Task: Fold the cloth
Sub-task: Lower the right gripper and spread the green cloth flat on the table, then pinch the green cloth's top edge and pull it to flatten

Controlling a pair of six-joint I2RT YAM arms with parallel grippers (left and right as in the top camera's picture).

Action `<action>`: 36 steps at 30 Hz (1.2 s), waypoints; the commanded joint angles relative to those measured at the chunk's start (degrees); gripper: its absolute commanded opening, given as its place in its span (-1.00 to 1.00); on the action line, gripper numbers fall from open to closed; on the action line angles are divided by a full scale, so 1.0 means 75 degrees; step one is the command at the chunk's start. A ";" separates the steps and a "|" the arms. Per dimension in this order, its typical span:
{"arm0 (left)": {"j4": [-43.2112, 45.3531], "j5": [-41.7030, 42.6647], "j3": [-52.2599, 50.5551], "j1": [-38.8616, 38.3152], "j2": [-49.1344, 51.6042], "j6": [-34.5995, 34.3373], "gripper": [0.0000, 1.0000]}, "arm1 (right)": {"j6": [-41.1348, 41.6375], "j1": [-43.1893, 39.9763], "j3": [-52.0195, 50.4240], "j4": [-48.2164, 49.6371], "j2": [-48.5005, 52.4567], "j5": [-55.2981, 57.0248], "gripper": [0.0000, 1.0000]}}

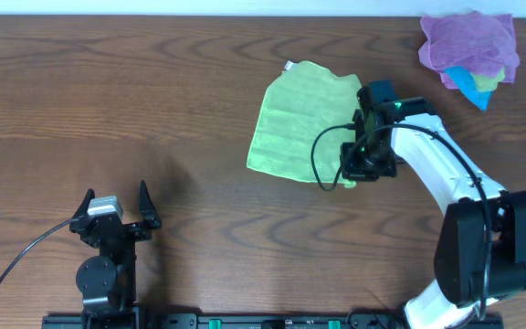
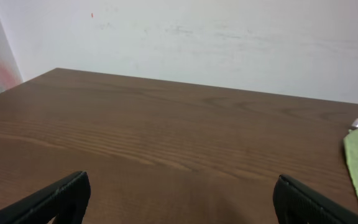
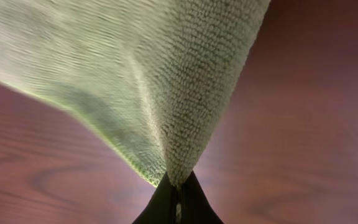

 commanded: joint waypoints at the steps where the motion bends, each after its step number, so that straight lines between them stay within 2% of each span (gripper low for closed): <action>1: -0.0423 -0.0166 -0.0102 -0.0026 -0.0047 0.0114 0.91 | 0.0096 -0.0047 0.0061 -0.0440 -0.0061 0.1046 -0.96; 2: -0.0423 -0.0166 -0.0102 -0.0026 -0.0047 0.0114 0.91 | 0.0239 -0.0047 0.0061 -0.0600 -0.0061 0.1341 -0.54; 3: -0.0425 -0.0166 -0.0102 -0.0026 -0.0047 0.0114 0.91 | 0.0347 -0.0047 0.0061 -0.0743 -0.0061 0.1617 -0.29; 4: -0.0423 -0.0166 -0.0102 -0.0026 -0.0047 0.0114 0.91 | 0.0452 -0.0047 0.0058 -0.0898 -0.0061 0.1929 -0.23; 5: -0.0425 -0.0169 -0.0102 -0.0026 -0.0047 0.0114 0.91 | 0.0478 -0.0050 0.0061 -0.0991 -0.0061 0.2142 -0.04; 6: -0.0423 -0.0166 -0.0102 -0.0026 -0.0047 0.0114 0.91 | 0.0472 -0.0050 0.0061 -0.1055 -0.0061 0.2349 0.48; 7: -0.0425 -0.0166 -0.0102 -0.0026 -0.0047 0.0114 0.91 | 0.0469 -0.0050 0.0061 -0.1067 -0.0061 0.2416 0.92; 8: -0.0425 -0.0166 -0.0102 -0.0026 -0.0047 0.0114 0.91 | 0.0466 -0.0050 0.0061 -0.1040 -0.0061 0.2425 0.99; 12: -0.0425 -0.0166 -0.0102 -0.0026 -0.0047 0.0114 0.91 | 0.0466 -0.0050 0.0061 -0.0513 -0.0061 0.2413 0.97; 14: -0.0423 -0.0166 -0.0102 -0.0026 -0.0047 0.0114 0.91 | 0.0425 -0.0050 0.0061 -0.0047 -0.0061 0.2305 0.85; 16: -0.0425 -0.0166 -0.0102 -0.0026 -0.0047 0.0114 0.91 | 0.0204 -0.0050 0.0061 0.0463 -0.0061 0.1894 0.71; 20: -0.0423 -0.0166 -0.0102 -0.0026 -0.0047 0.0114 0.91 | -0.0149 -0.0055 0.0061 0.1676 -0.0058 0.0804 0.68; 24: -0.0425 -0.0166 -0.0102 -0.0026 -0.0047 0.0114 0.91 | -0.0338 -0.0055 0.0061 0.2873 -0.0055 -0.0329 0.39; 26: -0.0423 -0.0166 -0.0102 -0.0026 -0.0047 0.0111 0.91 | -0.0338 -0.0055 0.0061 0.3378 0.0003 -0.0743 0.33; 29: -0.0423 -0.0166 -0.0102 -0.0026 -0.0047 0.0114 0.91 | -0.0230 -0.0058 0.0061 0.4118 0.0195 -0.1346 -0.17; 31: -0.0423 -0.0166 -0.0102 -0.0026 -0.0047 0.0114 0.91 | -0.0096 -0.0055 0.0070 0.4552 0.0364 -0.1565 -0.42; 36: -0.0425 -0.0166 -0.0102 -0.0026 -0.0047 0.0114 0.91 | 0.0221 -0.0052 0.0513 0.5234 0.1026 -0.2122 -0.54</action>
